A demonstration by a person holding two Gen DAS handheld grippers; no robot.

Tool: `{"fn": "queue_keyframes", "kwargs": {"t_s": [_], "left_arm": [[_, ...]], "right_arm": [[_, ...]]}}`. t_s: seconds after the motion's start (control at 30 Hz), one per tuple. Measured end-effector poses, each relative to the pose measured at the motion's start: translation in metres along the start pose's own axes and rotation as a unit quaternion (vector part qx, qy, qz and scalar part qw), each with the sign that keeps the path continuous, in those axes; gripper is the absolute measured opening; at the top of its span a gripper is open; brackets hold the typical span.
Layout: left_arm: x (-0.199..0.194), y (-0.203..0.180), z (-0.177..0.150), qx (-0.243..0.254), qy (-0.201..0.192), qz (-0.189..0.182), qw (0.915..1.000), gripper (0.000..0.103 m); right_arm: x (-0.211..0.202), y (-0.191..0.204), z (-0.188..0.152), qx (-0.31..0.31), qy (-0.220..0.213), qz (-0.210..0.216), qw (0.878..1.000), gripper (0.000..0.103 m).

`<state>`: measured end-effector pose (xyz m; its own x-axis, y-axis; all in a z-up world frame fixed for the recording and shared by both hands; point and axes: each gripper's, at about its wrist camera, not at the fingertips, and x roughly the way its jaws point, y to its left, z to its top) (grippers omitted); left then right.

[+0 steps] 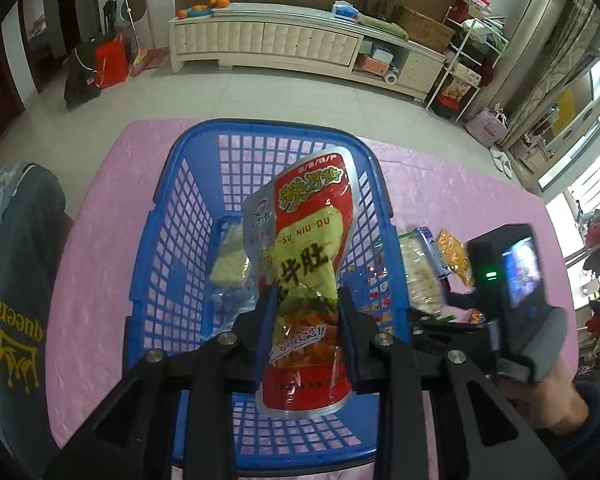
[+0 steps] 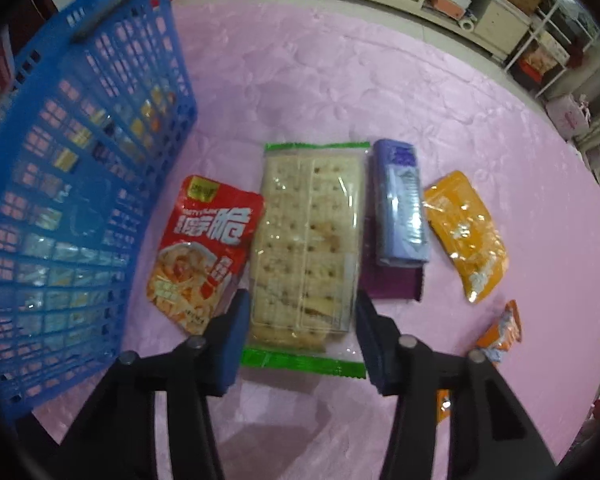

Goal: Organize snacks
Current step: 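Carry the red bag over the basket with the left tool while the right tool grasps a cracker pack, then open the left tool over the basket while the right tool carries the cracker pack in and releases it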

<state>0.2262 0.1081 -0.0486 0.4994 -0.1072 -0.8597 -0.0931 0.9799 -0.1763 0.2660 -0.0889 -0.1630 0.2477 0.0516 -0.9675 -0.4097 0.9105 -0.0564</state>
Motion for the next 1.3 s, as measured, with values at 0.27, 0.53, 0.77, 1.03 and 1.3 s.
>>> {"fn": "queue_keyframes", "kwargs": {"t_s": [0.27, 0.53, 0.77, 1.03, 1.3], "left_arm": [[-0.009, 0.001, -0.002, 0.008, -0.008, 0.011, 0.9999, 0.028], [0.001, 0.014, 0.01, 0.011, -0.005, 0.022, 0.9997, 0.029], [0.017, 0.024, 0.019, 0.017, -0.002, 0.021, 0.9996, 0.031], [0.028, 0.036, 0.021, 0.03, 0.003, 0.03, 0.9991, 0.043], [0.014, 0.055, 0.013, -0.004, -0.001, 0.004, 1.0, 0.064]], "right_arm": [[-0.058, -0.007, -0.005, -0.003, -0.043, 0.014, 0.999, 0.054], [-0.108, 0.013, 0.01, 0.002, -0.103, 0.03, 0.994, 0.054], [-0.131, 0.045, 0.029, -0.018, -0.134, 0.063, 0.989, 0.054], [-0.112, 0.074, 0.038, -0.034, -0.115, 0.075, 0.99, 0.055], [-0.117, 0.077, 0.03, -0.022, -0.103, 0.083, 0.991, 0.054]]}}
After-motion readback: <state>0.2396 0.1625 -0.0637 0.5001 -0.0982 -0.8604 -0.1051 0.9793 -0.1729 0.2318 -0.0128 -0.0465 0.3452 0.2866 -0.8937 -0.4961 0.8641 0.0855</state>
